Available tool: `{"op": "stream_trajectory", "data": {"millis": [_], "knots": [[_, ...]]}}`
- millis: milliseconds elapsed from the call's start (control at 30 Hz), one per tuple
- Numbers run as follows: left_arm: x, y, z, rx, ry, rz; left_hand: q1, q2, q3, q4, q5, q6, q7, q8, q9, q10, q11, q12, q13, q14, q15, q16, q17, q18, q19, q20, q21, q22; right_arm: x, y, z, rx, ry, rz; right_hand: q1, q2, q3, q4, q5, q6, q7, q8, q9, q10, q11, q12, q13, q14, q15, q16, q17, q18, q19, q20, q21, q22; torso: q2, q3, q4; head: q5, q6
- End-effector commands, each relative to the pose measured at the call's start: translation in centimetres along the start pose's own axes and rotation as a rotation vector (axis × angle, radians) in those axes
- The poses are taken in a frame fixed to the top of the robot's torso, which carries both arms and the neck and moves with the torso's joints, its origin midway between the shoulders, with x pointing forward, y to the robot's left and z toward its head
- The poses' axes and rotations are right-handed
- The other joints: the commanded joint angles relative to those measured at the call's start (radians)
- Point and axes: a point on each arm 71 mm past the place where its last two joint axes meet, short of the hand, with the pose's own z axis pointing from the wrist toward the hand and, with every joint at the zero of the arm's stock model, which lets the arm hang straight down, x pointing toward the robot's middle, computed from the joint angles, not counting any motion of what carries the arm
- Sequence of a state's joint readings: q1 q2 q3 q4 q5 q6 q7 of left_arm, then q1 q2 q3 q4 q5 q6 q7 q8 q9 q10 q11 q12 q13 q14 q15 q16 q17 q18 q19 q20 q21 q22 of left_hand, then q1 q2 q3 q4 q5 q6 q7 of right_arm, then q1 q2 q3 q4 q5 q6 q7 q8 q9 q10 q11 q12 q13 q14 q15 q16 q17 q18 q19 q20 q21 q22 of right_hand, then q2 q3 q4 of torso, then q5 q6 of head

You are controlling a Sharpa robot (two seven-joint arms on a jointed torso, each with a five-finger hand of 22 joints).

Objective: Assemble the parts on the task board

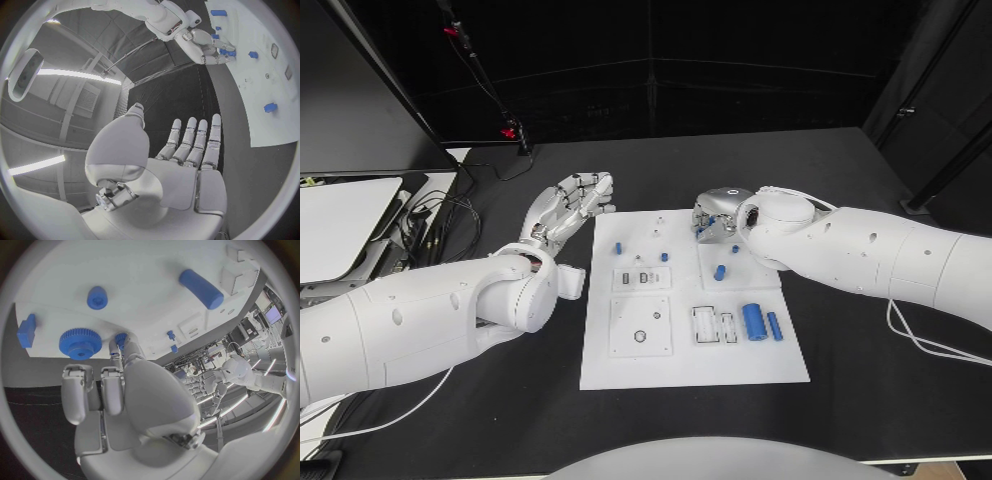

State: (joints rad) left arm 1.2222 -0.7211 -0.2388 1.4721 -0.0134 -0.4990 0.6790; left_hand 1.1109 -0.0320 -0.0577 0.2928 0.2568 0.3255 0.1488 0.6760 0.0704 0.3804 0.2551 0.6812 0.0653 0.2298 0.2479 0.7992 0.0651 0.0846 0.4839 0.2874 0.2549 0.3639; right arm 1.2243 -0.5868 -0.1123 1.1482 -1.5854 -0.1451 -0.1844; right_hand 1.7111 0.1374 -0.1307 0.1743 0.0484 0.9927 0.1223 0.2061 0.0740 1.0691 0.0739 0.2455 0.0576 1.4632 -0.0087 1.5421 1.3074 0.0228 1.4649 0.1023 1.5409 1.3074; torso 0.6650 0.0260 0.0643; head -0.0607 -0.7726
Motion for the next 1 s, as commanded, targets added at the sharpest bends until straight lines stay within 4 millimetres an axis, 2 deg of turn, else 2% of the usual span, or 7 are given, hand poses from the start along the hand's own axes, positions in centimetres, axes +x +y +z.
{"op": "stream_trajectory", "data": {"millis": [33, 167, 333, 567, 767, 1000], "knots": [[0.1, -2.2, -0.3, 0.303, 0.011, -0.004, 0.001, 0.008, 0.007, 0.002, 0.007, 0.007, 0.144, 0.003, -0.001, 0.005, 0.0, -0.001, -0.001, 0.0, 0.004, -0.007, -0.001, 0.018, -0.006, 0.002, 0.007, -0.002, 0.5, -0.1, -0.1, 0.028, 0.02, -0.012, 0.031, 0.01, 0.015, -0.006, 0.0, 0.024, 0.0, 0.007, 0.004, 0.031, -0.008, -0.008, 0.003, 0.092, 0.006, 0.008, 0.177, -0.005, 0.059, 0.005, -0.003, 0.2, 0.0, -0.0003, 0.0007, 0.0, 0.001], [0.0, -2.2, -0.3, 0.3, 0.011, -0.004, 0.001, 0.009, 0.007, 0.002, 0.007, 0.007, 0.144, 0.003, -0.002, 0.005, 0.0, -0.001, -0.001, 0.0, 0.004, -0.007, -0.001, 0.018, -0.006, 0.002, 0.007, -0.002, 0.2, 0.0, -0.2, 0.025, -0.041, 0.002, 0.049, 0.01, 0.029, -0.011, 0.0, 0.043, 0.004, 0.006, 0.003, 0.063, -0.008, -0.022, 0.002, 0.093, 0.006, 0.01, 0.184, -0.006, 0.063, 0.004, 0.0, 0.205, 0.0, -0.0008, -0.0004, 0.001, 0.003], [0.1, -2.2, -0.3, 0.298, 0.011, -0.004, 0.001, 0.01, 0.007, 0.002, 0.008, 0.007, 0.144, 0.003, -0.002, 0.005, 0.0, -0.001, -0.001, -0.001, 0.004, -0.007, -0.001, 0.018, -0.006, 0.002, 0.007, -0.002, -0.4, 0.0, -0.4, 0.012, -0.147, 0.025, 0.053, 0.005, 0.037, -0.005, 0.0, 0.056, 0.006, -0.002, 0.0, 0.084, -0.006, -0.047, 0.002, 0.093, 0.008, 0.01, 0.185, -0.006, 0.064, 0.006, 0.0, 0.206, -0.001, -0.0006, 0.0016, 0.001, 0.009], [0.0, -2.2, -0.3, 0.296, 0.01, -0.004, 0.001, 0.01, 0.007, 0.002, 0.008, 0.007, 0.144, 0.003, -0.002, 0.005, 0.0, -0.001, -0.001, -0.001, 0.004, -0.007, -0.001, 0.018, -0.006, 0.002, 0.007, -0.002, -1.5, 0.2, -1.0, -0.039, -0.305, 0.055, 0.054, -0.004, 0.047, 0.005, 0.0, 0.072, 0.01, -0.01, -0.002, 0.103, -0.001, -0.077, 0.002, 0.093, 0.012, 0.011, 0.186, -0.007, 0.064, 0.01, 0.001, 0.208, -0.001, -0.0003, -0.0009, 0.013, 0.025], [-0.1, -2.2, -0.3, 0.295, 0.009, -0.003, 0.001, 0.011, 0.007, 0.001, 0.008, 0.006, 0.144, 0.003, -0.002, 0.005, 0.0, -0.002, -0.001, -0.001, 0.004, -0.007, -0.001, 0.018, -0.006, 0.002, 0.007, -0.002, -2.2, 0.6, -1.4, -0.064, -0.358, 0.083, 0.052, -0.011, 0.047, 0.01, 0.0, 0.076, 0.011, -0.015, -0.003, 0.108, 0.0, -0.09, 0.002, 0.094, 0.014, 0.011, 0.189, -0.007, 0.065, 0.011, 0.002, 0.209, 0.0, -0.0012, 0.0, 0.018, 0.031], [0.0, -2.1, -0.2, 0.294, 0.012, -0.005, 0.002, 0.012, 0.007, 0.001, 0.009, 0.006, 0.145, 0.003, -0.002, 0.005, 0.0, -0.002, -0.001, -0.001, 0.004, -0.007, -0.001, 0.018, -0.007, 0.002, 0.007, -0.002, -2.7, 1.4, -0.5, -0.084, -0.345, 0.142, 0.053, -0.014, 0.05, 0.014, 0.0, 0.076, 0.012, -0.02, -0.004, 0.11, 0.003, -0.101, 0.002, 0.094, 0.015, 0.012, 0.19, -0.007, 0.065, 0.013, 0.002, 0.209, 0.002, 0.0, 0.0011, 0.028, 0.031]]}}
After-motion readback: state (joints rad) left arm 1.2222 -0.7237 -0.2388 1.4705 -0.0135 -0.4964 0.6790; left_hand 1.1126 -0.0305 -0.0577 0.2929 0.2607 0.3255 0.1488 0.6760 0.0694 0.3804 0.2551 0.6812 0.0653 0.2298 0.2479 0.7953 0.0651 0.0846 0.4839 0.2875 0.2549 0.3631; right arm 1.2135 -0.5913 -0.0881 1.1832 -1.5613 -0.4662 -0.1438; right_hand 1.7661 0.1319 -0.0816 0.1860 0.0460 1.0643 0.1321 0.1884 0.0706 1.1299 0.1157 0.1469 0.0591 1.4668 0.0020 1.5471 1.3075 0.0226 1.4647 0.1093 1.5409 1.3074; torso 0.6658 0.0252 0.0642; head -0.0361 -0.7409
